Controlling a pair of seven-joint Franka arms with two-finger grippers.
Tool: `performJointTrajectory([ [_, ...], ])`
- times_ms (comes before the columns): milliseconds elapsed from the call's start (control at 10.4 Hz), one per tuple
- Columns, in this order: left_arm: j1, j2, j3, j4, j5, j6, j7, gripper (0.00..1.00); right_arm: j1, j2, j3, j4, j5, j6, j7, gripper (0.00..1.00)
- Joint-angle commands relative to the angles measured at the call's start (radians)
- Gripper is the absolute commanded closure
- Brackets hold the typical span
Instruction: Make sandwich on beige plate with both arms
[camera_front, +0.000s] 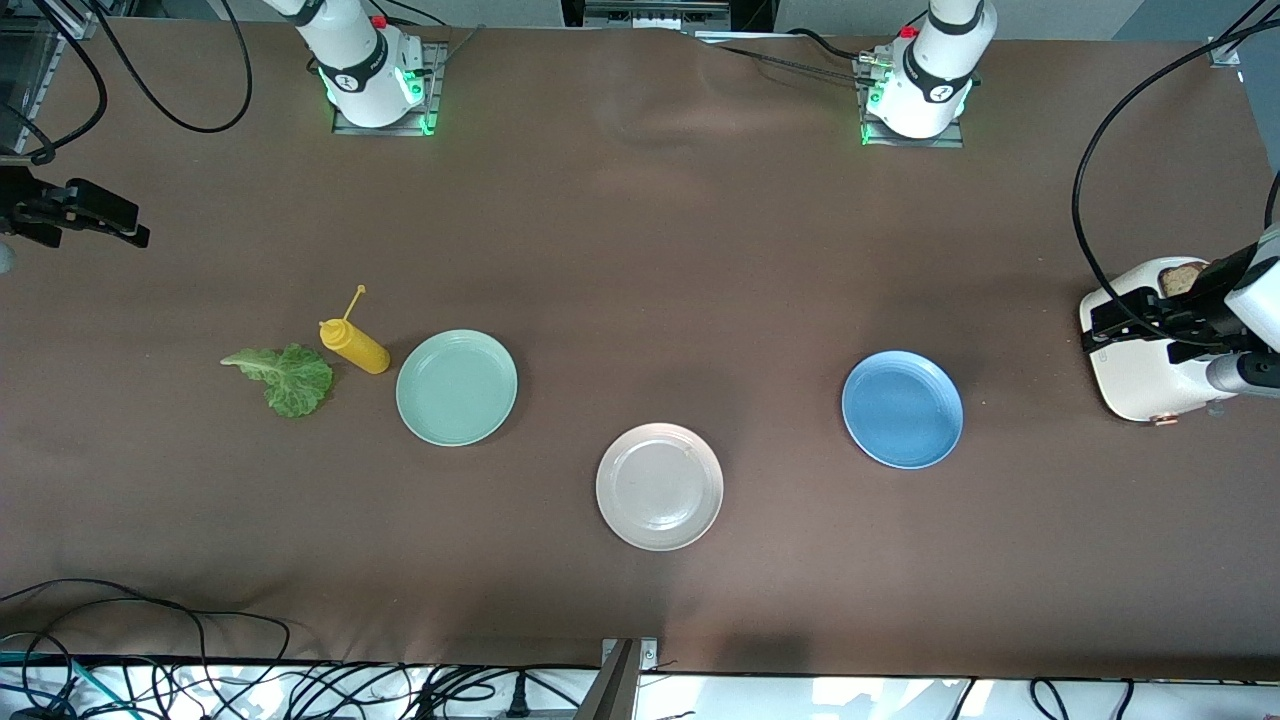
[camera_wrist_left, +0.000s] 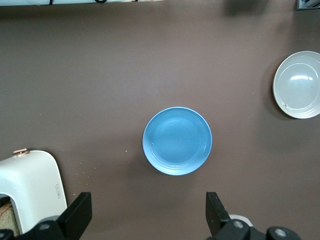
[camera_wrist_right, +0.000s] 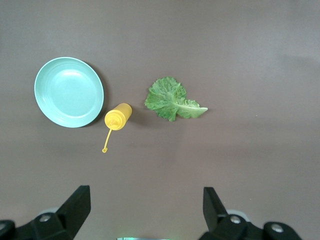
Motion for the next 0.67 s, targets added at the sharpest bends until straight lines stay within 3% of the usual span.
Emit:
performJointTrajectory([
  [0, -0.005, -0.013, 0.004, 0.001, 0.024, 0.0, 0.013, 0.0, -0.002, 0.006, -0.001, 0.02, 0.013, -0.021, 0.001, 0.0],
  [575, -0.005, -0.013, 0.001, 0.001, 0.026, 0.0, 0.015, 0.0, -0.002, 0.006, -0.001, 0.02, 0.013, -0.021, -0.011, 0.0],
])
